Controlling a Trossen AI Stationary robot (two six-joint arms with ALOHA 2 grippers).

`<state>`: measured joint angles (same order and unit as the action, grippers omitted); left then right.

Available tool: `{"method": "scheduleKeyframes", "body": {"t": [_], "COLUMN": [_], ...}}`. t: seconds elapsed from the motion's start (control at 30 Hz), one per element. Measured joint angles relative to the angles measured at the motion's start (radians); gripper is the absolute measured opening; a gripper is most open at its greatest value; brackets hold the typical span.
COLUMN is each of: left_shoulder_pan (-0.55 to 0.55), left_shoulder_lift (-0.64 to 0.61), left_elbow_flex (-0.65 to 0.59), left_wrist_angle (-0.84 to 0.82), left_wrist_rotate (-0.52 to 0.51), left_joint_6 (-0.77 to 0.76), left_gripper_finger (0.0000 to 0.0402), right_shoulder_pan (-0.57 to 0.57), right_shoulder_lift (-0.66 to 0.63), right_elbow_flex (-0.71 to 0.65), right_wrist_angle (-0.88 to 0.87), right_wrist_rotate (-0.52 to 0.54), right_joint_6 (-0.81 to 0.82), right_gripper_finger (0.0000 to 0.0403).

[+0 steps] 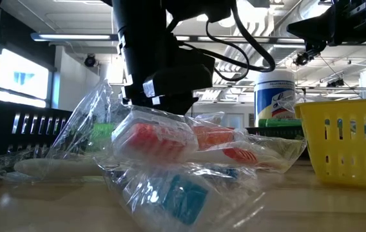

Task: Pick & Place Travel size toiletries
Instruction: Put the black hairbrush into the bottom black bin

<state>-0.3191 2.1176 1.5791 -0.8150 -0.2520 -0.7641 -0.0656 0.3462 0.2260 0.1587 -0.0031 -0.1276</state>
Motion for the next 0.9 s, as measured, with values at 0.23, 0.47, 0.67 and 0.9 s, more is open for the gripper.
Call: {"method": "scheduleKeyframes", "body": {"t": [0.23,0.47,0.67,0.9], "left_shoulder_pan": [0.000,0.000,-0.001,-0.002], "left_shoulder_lift": [0.000,0.000,0.001,0.001], "left_elbow_flex": [0.000,-0.001,-0.001,-0.001], "left_wrist_angle": [0.005,0.005,0.012,0.022], "left_wrist_rotate": [0.008,0.011,0.004,0.004], "left_joint_6": [-0.003,-0.011,-0.027,-0.028], "left_gripper_finger": [0.0191,0.0127,0.0065,0.0008], "right_shoulder_pan": [0.000,0.000,0.000,0.000], "right_shoulder_lift": [0.000,0.000,0.000,0.000], "right_elbow_flex": [0.000,0.000,0.000,0.000], "right_wrist_angle": [0.000,0.000,0.000,0.000], "right_wrist_rotate": [0.000,0.000,0.000,0.000], "right_joint_6": [0.000,0.000,0.000,0.000], "right_gripper_finger": [0.0005,0.0005,0.0005,0.0005]}}
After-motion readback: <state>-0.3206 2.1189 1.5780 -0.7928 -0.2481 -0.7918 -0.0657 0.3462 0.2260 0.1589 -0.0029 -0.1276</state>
